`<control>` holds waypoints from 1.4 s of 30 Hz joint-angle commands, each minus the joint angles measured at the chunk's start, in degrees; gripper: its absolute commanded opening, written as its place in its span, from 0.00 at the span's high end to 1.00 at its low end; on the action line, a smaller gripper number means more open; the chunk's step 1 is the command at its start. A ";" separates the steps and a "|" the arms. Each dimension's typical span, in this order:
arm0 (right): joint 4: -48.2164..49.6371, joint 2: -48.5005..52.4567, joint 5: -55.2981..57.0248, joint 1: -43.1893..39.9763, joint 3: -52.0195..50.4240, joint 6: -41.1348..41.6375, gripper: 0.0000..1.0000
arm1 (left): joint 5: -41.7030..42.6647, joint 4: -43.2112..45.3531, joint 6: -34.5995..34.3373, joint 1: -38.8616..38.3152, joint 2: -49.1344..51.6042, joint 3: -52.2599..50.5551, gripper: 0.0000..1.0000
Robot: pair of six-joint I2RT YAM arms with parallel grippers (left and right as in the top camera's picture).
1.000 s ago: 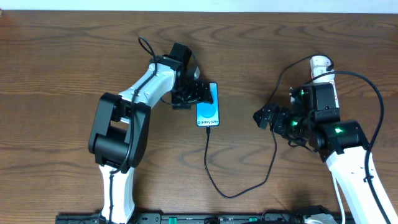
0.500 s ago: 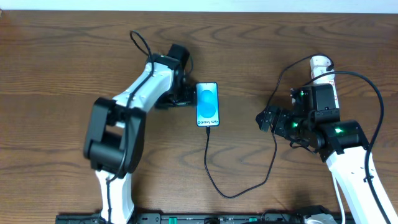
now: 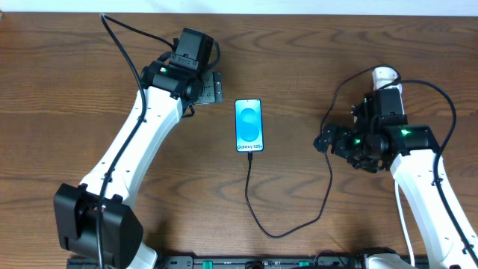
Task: Plug charger to phone and switch on socket
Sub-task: 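Open the left gripper and lift it away from the phone, then move the right gripper over to the white power strip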
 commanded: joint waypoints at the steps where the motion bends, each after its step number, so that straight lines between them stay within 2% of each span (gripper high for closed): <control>1: 0.81 -0.02 0.09 -0.39 1.44 -1.03 0.01 | -1.75 -0.20 0.09 0.22 0.44 0.39 0.10; 31: -1.01 0.61 0.39 -0.35 3.56 -1.49 0.01 | -1.75 -0.22 0.09 0.22 0.44 0.39 0.10; 35: -6.82 5.20 3.37 -0.50 13.11 -2.21 0.01 | -1.75 -0.20 0.09 0.22 0.44 0.39 0.10; 42: -26.38 22.45 14.93 -1.51 38.99 -8.17 0.01 | -1.75 -0.22 0.09 0.22 0.44 0.39 0.10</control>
